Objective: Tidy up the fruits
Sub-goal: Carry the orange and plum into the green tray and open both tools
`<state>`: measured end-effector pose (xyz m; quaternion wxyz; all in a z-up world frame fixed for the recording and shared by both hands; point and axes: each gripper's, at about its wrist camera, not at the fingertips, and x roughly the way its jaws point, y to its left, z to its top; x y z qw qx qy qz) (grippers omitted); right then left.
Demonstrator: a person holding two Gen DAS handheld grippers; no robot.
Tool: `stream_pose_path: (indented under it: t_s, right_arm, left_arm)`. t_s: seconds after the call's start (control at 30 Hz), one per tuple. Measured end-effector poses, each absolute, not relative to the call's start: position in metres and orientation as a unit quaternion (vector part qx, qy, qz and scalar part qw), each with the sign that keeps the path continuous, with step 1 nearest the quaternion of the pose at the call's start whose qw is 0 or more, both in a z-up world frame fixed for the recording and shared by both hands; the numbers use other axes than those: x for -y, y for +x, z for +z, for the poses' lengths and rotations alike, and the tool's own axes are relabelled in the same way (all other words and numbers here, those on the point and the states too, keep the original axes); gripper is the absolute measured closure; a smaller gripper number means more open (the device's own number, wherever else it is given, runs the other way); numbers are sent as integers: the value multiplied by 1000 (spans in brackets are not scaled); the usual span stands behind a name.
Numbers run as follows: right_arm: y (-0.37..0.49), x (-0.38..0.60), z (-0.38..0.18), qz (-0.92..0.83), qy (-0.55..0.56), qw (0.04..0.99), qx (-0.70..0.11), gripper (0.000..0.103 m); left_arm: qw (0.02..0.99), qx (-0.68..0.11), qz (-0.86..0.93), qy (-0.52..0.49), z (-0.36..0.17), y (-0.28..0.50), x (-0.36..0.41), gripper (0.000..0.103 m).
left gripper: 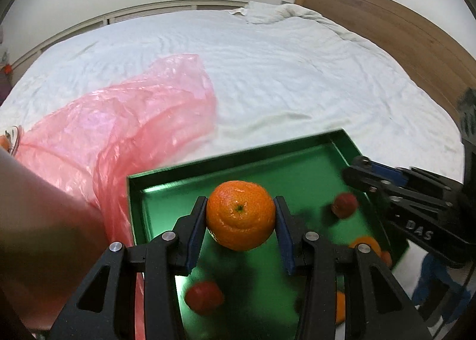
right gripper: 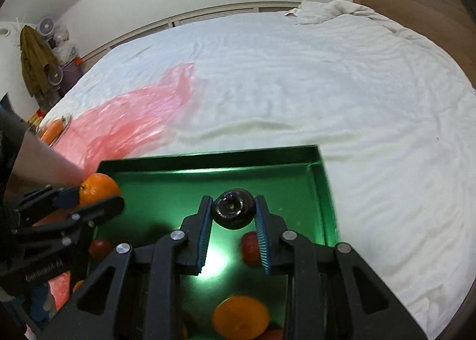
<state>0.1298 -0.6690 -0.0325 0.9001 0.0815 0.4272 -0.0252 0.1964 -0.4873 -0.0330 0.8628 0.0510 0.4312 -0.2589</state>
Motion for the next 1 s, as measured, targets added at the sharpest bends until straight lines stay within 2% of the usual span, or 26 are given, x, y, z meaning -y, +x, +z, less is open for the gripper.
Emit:
stream_pose_path:
  t_s: [0.5,1.0]
  right_arm:
    - [153,698,-71,-68,86,891,-441,57]
    - [156,702,-88,-72,90,880,-460,56]
  left_arm:
    - [867,-450,-206,59,-74,229,487,65]
    - [857,-471,-204,47,-83,234,488,64]
